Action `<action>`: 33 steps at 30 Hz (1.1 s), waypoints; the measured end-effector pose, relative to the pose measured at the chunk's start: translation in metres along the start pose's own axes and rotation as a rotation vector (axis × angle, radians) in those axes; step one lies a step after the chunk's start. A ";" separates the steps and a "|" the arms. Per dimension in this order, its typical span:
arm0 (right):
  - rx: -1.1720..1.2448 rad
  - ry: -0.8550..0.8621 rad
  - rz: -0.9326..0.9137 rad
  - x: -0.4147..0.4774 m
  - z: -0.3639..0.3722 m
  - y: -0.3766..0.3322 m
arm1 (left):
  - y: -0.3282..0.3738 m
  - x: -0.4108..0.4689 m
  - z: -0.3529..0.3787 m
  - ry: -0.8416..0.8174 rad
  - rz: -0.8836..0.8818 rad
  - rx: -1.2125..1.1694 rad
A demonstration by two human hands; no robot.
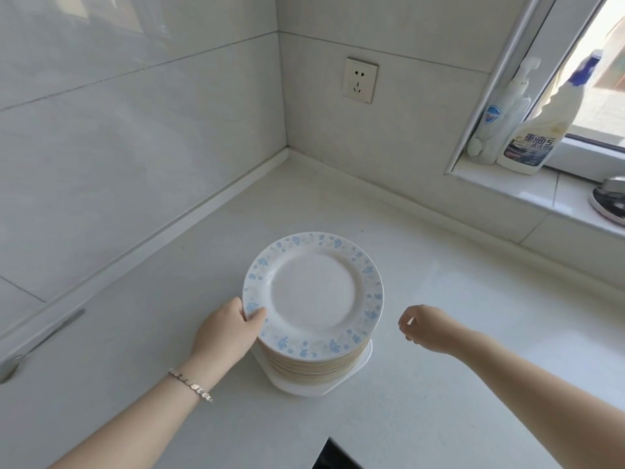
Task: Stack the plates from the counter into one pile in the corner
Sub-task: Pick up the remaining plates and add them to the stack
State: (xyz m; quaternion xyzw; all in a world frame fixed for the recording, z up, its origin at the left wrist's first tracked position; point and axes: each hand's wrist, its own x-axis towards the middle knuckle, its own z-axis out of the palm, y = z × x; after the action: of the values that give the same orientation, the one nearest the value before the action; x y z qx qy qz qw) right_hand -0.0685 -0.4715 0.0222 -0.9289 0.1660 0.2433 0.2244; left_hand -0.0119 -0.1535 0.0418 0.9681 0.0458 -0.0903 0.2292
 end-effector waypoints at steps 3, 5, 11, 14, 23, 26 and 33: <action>0.001 -0.003 0.007 0.000 0.002 0.001 | 0.003 0.004 0.009 -0.030 -0.092 -0.290; -0.002 -0.015 0.016 0.000 0.006 0.002 | 0.009 0.002 0.016 -0.091 -0.123 -0.637; 0.008 -0.021 0.032 -0.002 0.009 0.002 | 0.016 0.000 0.024 -0.033 -0.083 -0.473; 0.032 -0.009 0.048 -0.004 0.009 0.006 | 0.029 -0.001 0.016 0.007 -0.016 -0.029; 0.165 0.031 0.201 -0.047 0.021 0.057 | 0.148 -0.042 0.036 -0.188 0.734 0.074; 0.224 0.048 0.281 -0.074 0.030 0.091 | 0.193 -0.067 0.067 -0.432 0.808 0.190; 0.381 0.175 0.503 -0.158 0.040 0.196 | 0.275 -0.148 0.145 -0.678 1.027 0.381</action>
State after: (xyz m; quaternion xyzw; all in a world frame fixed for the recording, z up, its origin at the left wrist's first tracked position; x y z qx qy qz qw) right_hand -0.2963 -0.5860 0.0081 -0.8177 0.4513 0.1747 0.3117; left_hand -0.1439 -0.4709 0.0630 0.8082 -0.5153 -0.2767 0.0691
